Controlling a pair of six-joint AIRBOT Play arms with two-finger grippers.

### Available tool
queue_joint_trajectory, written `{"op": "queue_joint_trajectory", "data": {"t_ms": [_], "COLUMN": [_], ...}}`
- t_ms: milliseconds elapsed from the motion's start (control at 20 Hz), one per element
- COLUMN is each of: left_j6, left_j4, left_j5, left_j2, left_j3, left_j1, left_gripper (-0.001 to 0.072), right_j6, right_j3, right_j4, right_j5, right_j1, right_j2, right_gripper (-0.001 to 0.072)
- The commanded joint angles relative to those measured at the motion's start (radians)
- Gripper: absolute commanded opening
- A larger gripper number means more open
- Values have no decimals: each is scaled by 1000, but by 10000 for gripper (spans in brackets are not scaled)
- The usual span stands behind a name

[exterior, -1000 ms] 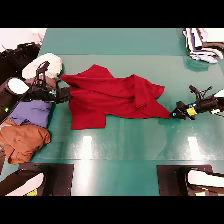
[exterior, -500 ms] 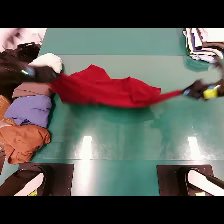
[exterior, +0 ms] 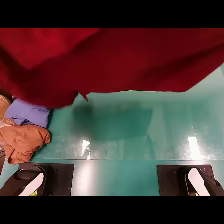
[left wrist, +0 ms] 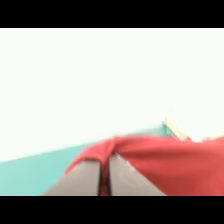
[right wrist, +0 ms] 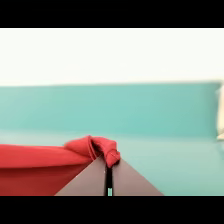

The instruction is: Fold the shirts.

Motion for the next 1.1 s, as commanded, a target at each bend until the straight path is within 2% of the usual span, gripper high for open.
{"op": "queue_joint_trajectory", "data": {"t_ms": [0,150,300,450,600,750,900,1050], "left_j6": [-25,-32,-50,-78,-99,-79,-6,40], "left_j4": [11,13,19,15,6,-16,-21,-20], "left_j5": [50,65,66,65,66,91,197,336], "left_j2": [4,3,2,-61,-193,-384,-576,-702], "left_j3": [110,57,-154,-406,-591,-673,-673,-637], "left_j1": [0,0,0,0,0,0,0,0], "left_gripper": [24,24,24,25,25,25,25,25], "right_j6": [51,76,136,153,182,192,192,174], "right_j3": [153,274,320,168,-11,-132,-156,-51], "right_j4": [-102,-101,-90,-107,-263,-389,-389,-338], "right_j5": [21,83,204,253,296,260,143,38], "right_j1": [-98,-107,-100,3,158,296,361,374], "right_j2": [29,-43,-155,-263,-396,-569,-754,-908], "right_gripper": [12,12,11,11,11,12,11,11]}}
